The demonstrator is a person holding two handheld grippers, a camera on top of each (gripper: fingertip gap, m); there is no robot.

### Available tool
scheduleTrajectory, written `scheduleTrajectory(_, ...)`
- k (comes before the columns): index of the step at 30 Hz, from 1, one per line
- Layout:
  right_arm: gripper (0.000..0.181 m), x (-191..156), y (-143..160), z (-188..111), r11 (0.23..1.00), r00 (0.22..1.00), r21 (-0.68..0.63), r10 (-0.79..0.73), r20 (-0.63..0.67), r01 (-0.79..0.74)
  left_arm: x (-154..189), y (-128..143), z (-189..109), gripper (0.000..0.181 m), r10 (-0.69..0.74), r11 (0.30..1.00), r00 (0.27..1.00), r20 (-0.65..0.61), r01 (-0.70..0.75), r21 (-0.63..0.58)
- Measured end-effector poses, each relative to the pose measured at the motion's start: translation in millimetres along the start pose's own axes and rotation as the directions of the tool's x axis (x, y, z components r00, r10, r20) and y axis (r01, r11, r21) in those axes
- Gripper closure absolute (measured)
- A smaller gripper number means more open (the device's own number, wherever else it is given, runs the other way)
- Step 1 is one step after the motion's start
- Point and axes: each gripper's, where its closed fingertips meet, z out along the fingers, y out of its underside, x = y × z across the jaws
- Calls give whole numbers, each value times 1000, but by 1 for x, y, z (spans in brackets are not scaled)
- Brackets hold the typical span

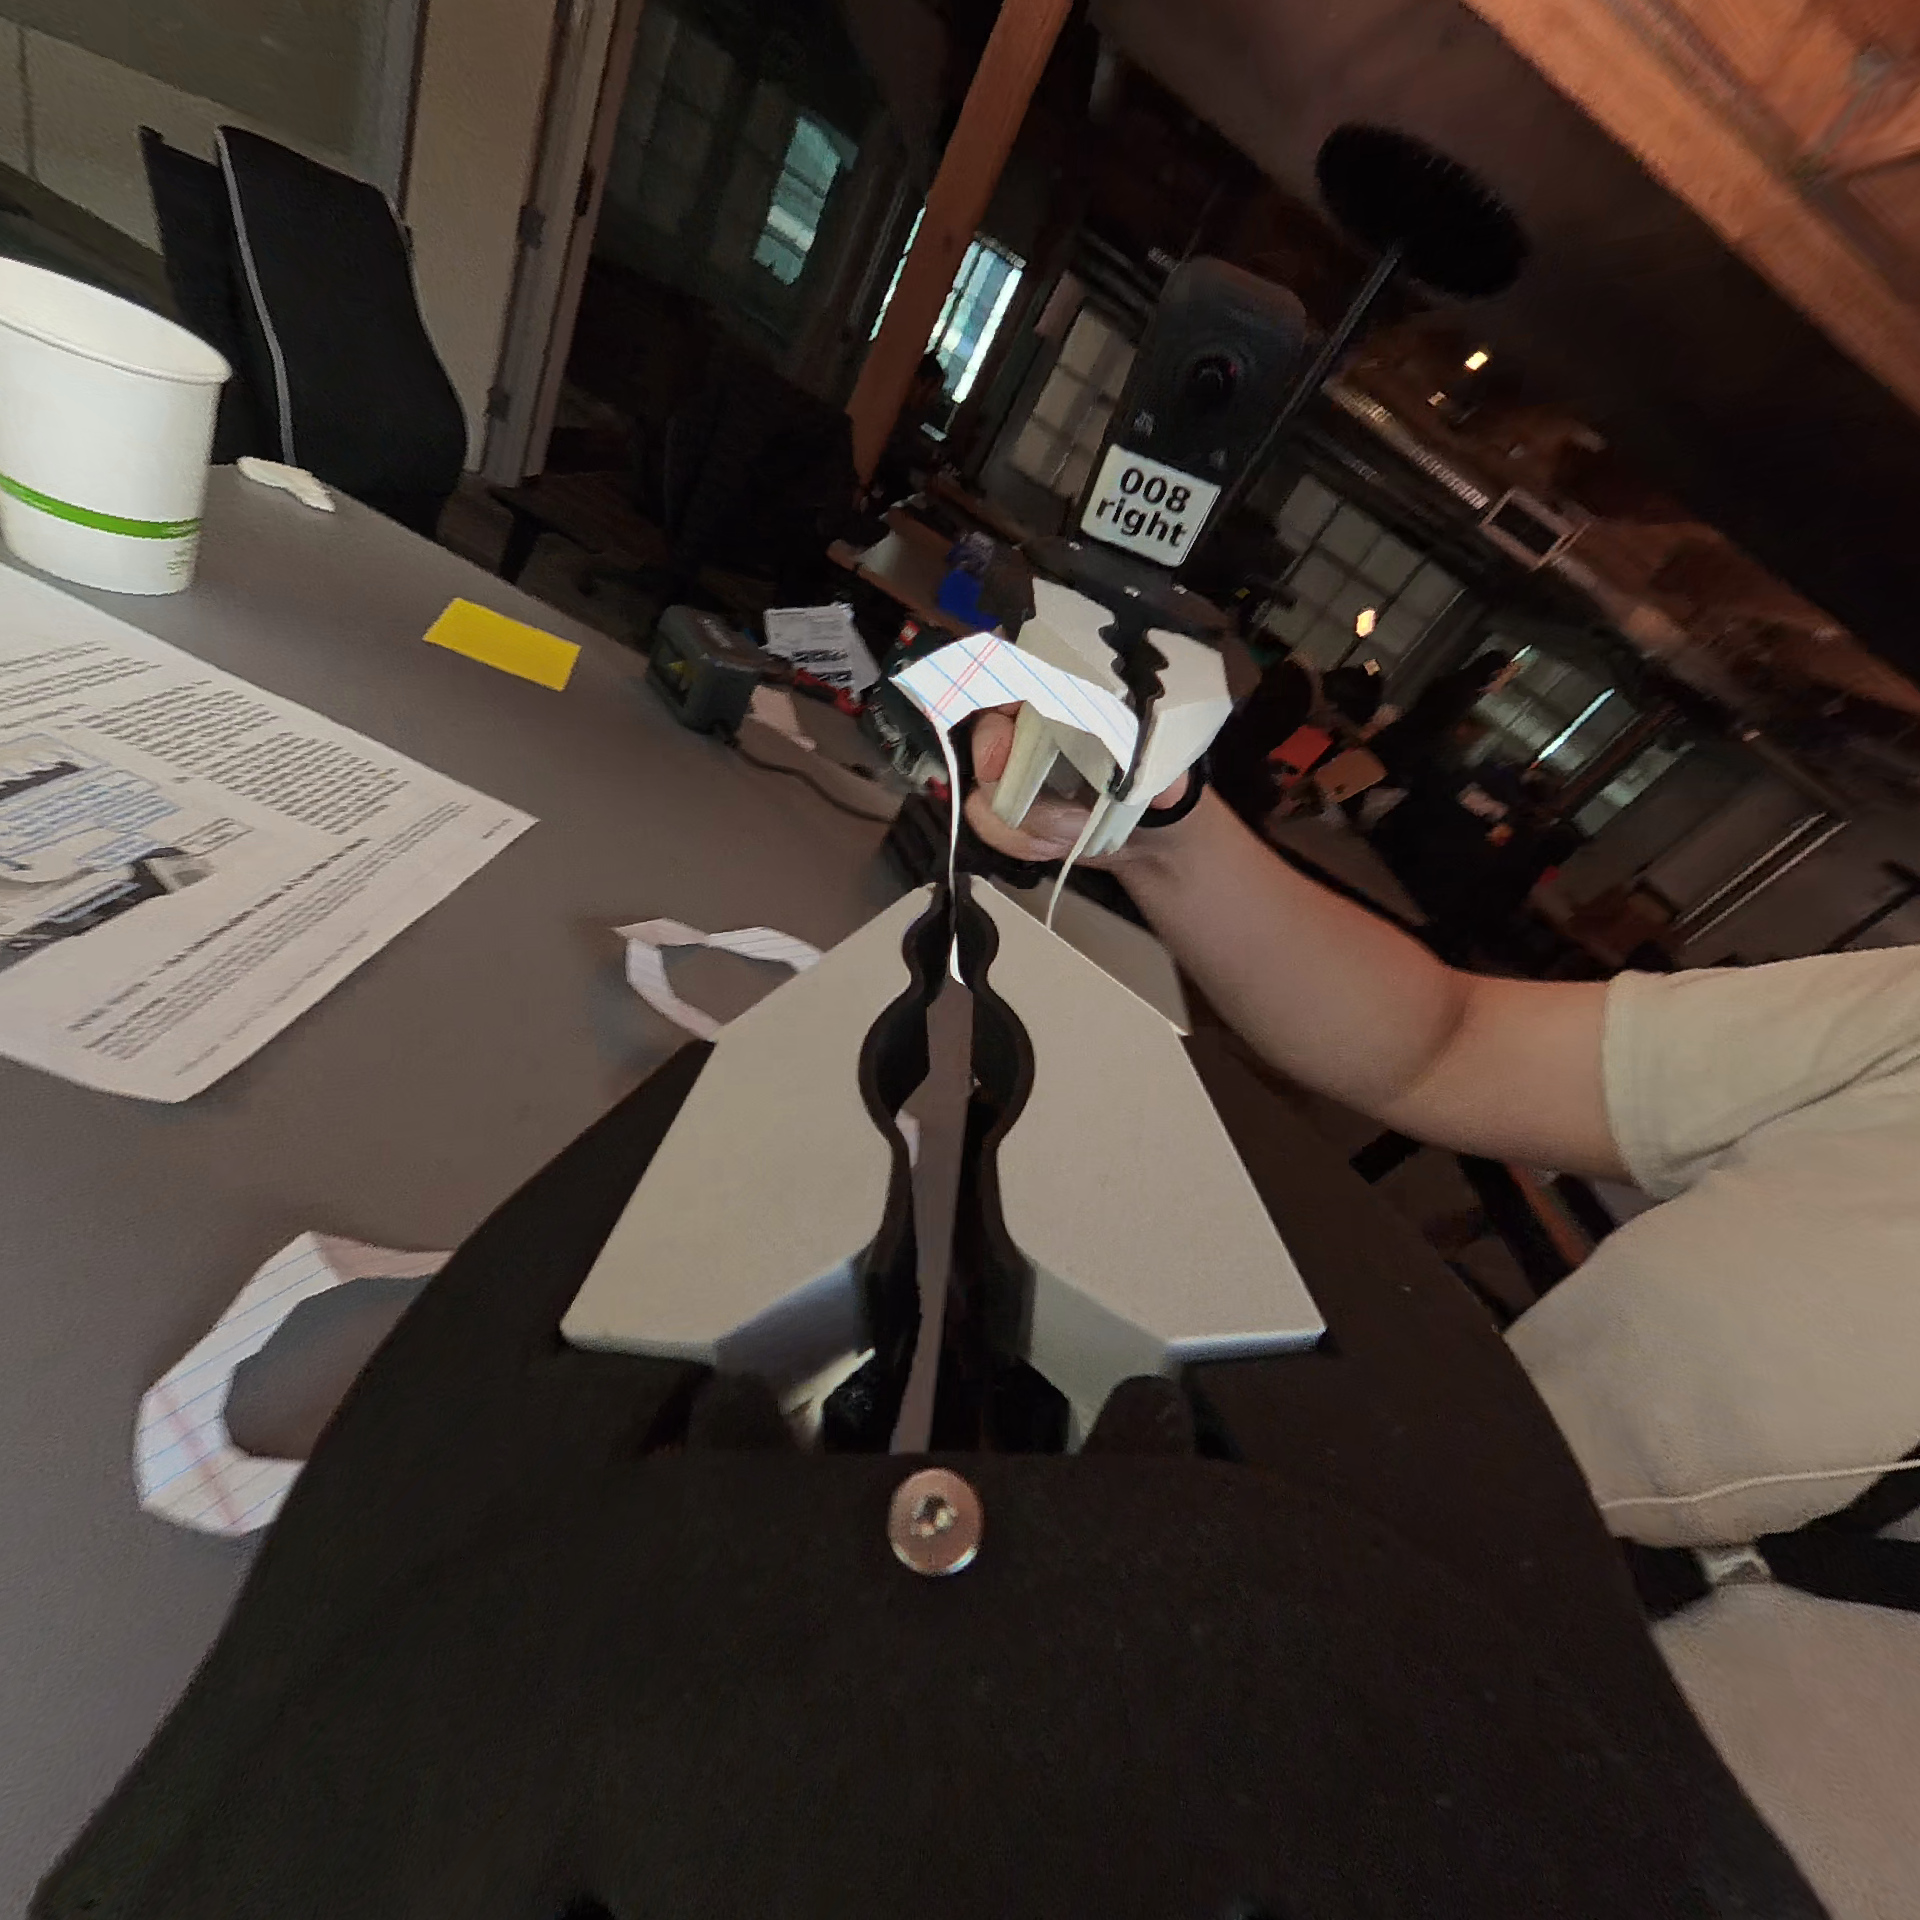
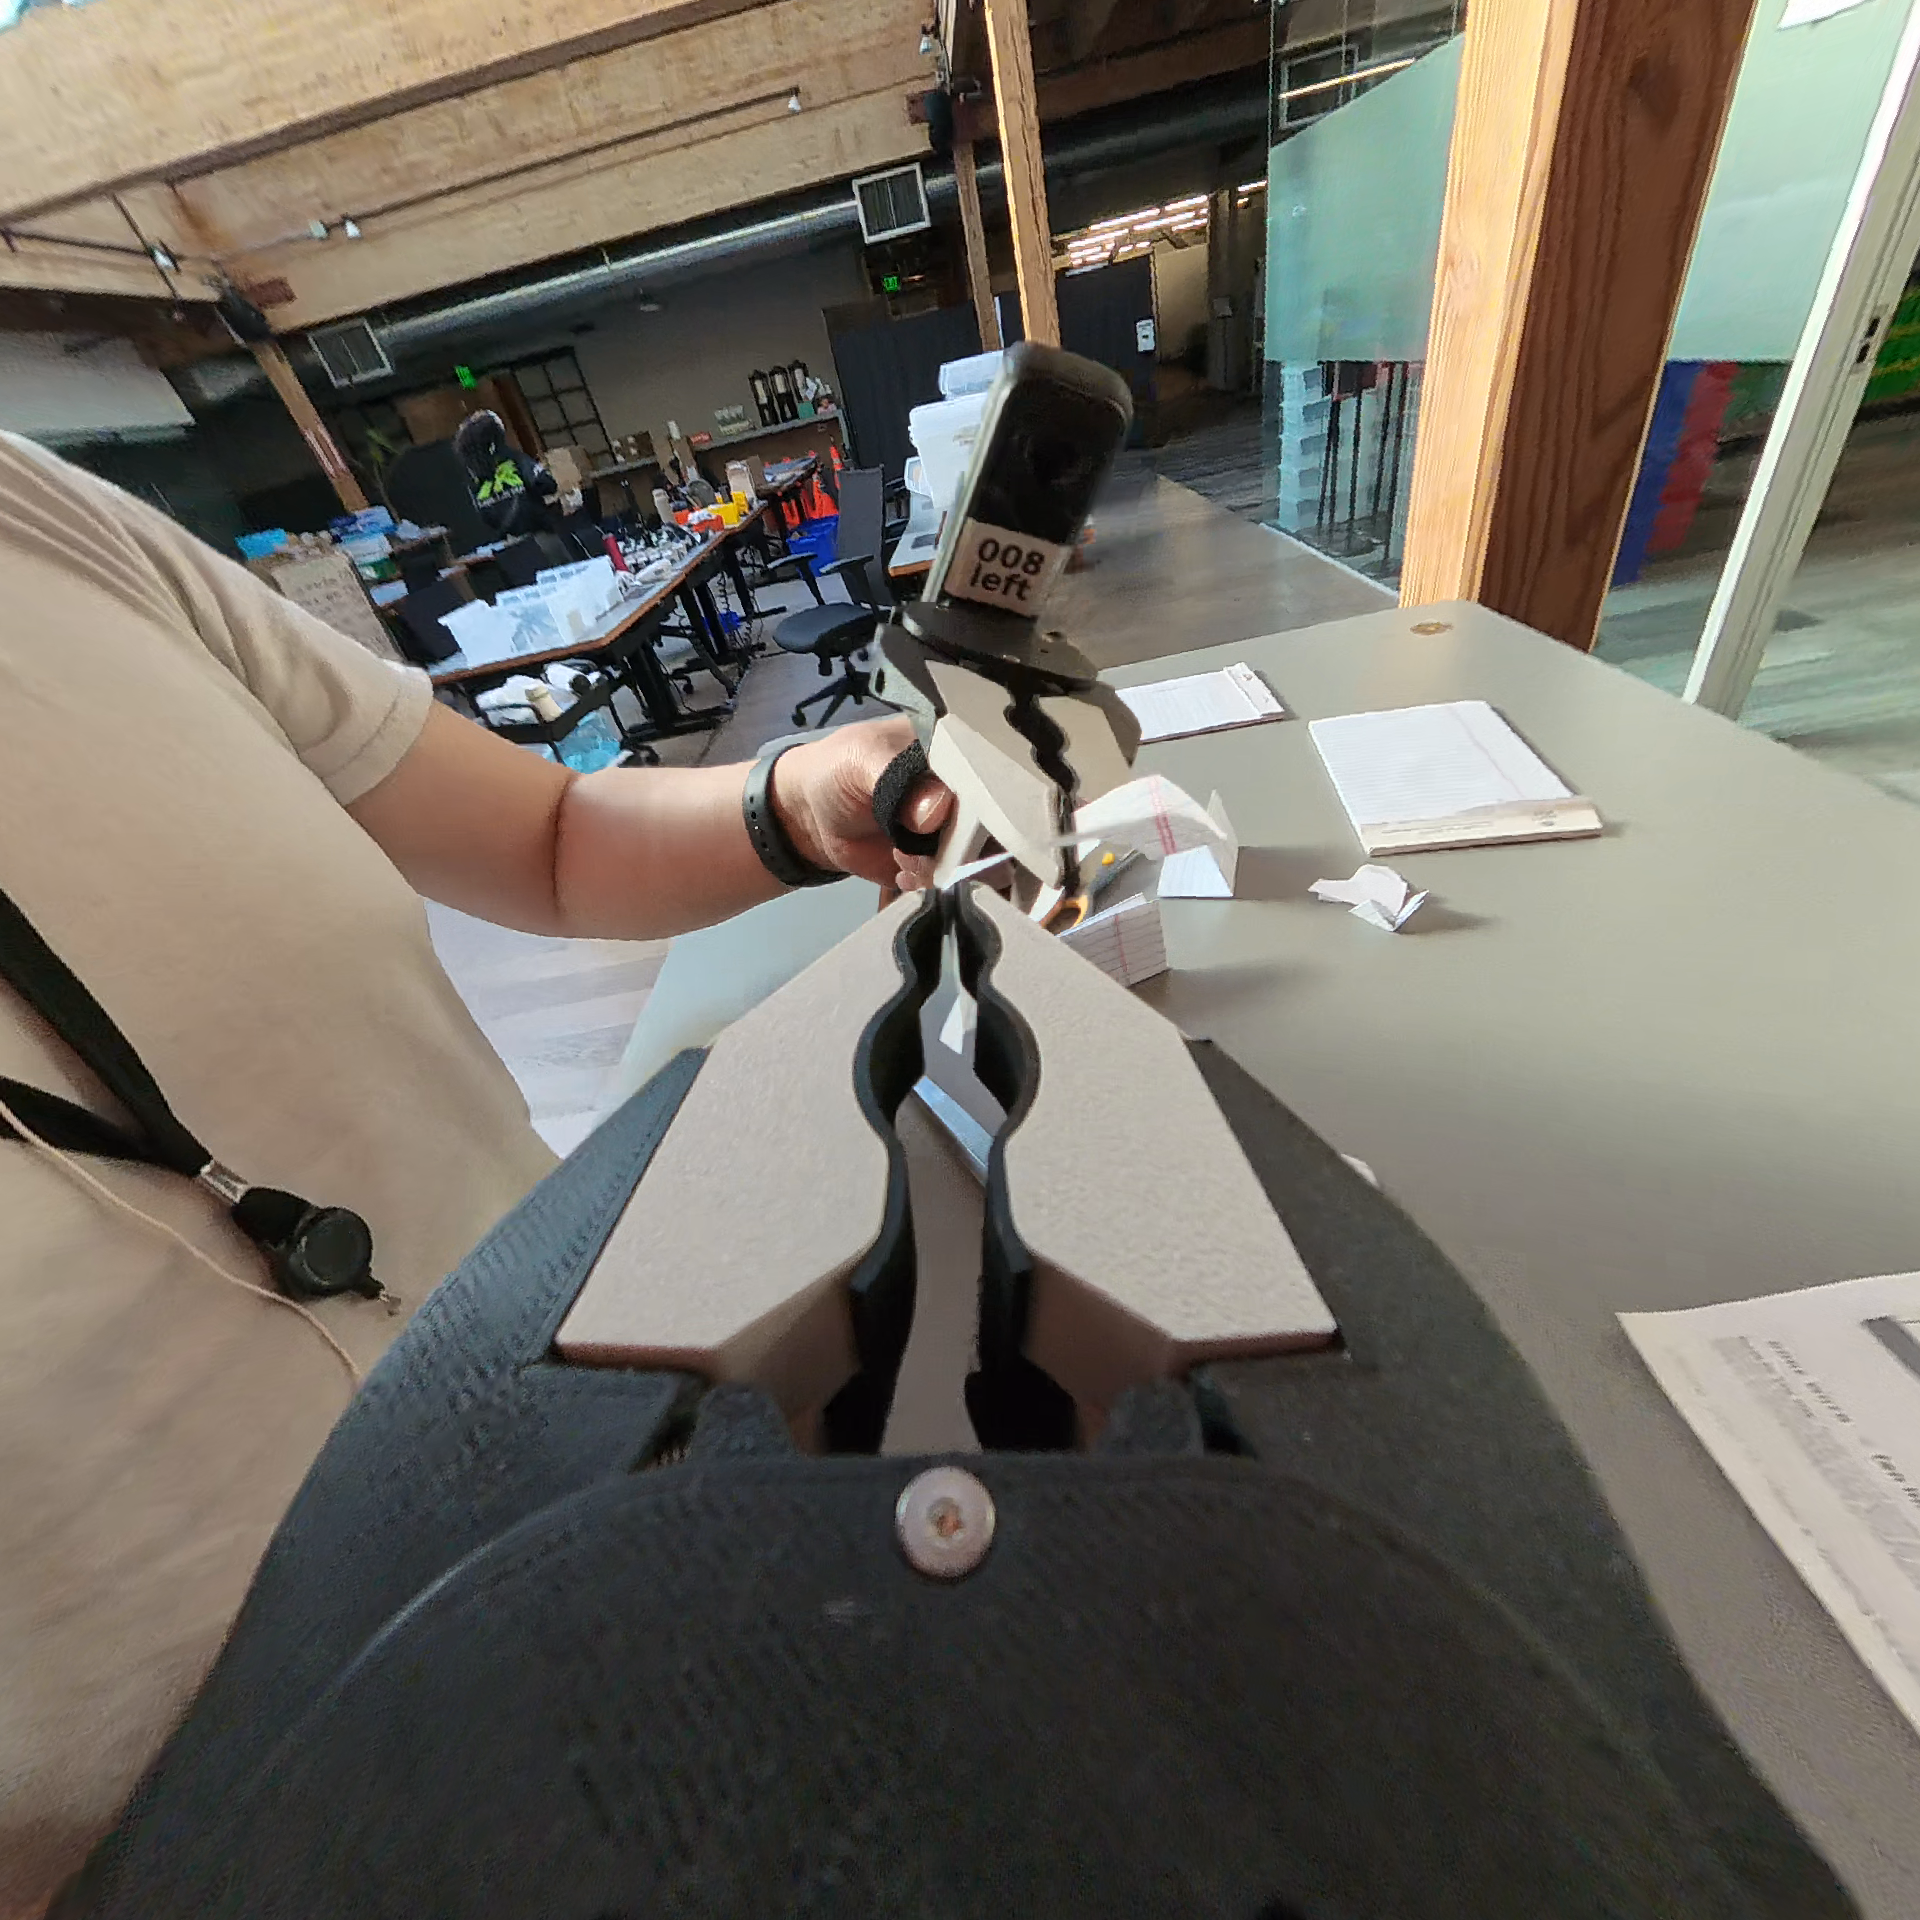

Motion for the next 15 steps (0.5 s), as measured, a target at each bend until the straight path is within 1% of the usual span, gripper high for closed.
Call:
scheduleTrajectory(2, 167, 5, 6, 12, 994, 993, 18, 111, 46, -112, -9, 6, -6, 181, 59, 997, 996, 67, -56, -54)
scheduleTrajectory(3, 168, 7, 7, 19, 985, 983, 30, 169, 69, -171, -13, 8, -10, 181, 64, 996, 994, 84, -58, -72)
scheduleTrajectory(4, 178, 14, 10, 26, 974, 973, 33, 223, 68, -225, -17, 10, -14, 181, 57, 995, 994, 94, -49, -86)
scheduleTrajectory(5, 181, 23, 14, 32, 960, 961, 39, 274, 51, -276, -21, 11, -19, 181, 45, 995, 994, 103, -36, -94)
scheduleTrajectory(8, 181, 46, 25, 46, 899, 901, 56, 433, 31, -434, -37, 16, -38, 181, 34, 995, 985, 172, -17, -102)
scheduleTrajectory(10, 181, 61, 43, 57, 884, 884, 1, 467, -25, -468, -46, 22, -49, 181, 5, 993, 980, 198, 18, -115)
scheduleTrajectory(12, 181, 78, 64, 69, 859, 860, -74, 496, -121, -506, -60, 31, -57, 181, -17, 988, 971, 240, 53, -148)
scheduleTrajectory(14, 181, 92, 83, 82, 810, 820, -142, 546, -172, -569, -85, 41, -68, 181, -1, 980, 942, 336, 67, -185)
scheduleTrajectory(15, 181, 101, 88, 88, 790, 801, -148, 566, -197, -595, -97, 48, -72, 181, -13, 974, 928, 372, 96, -205)
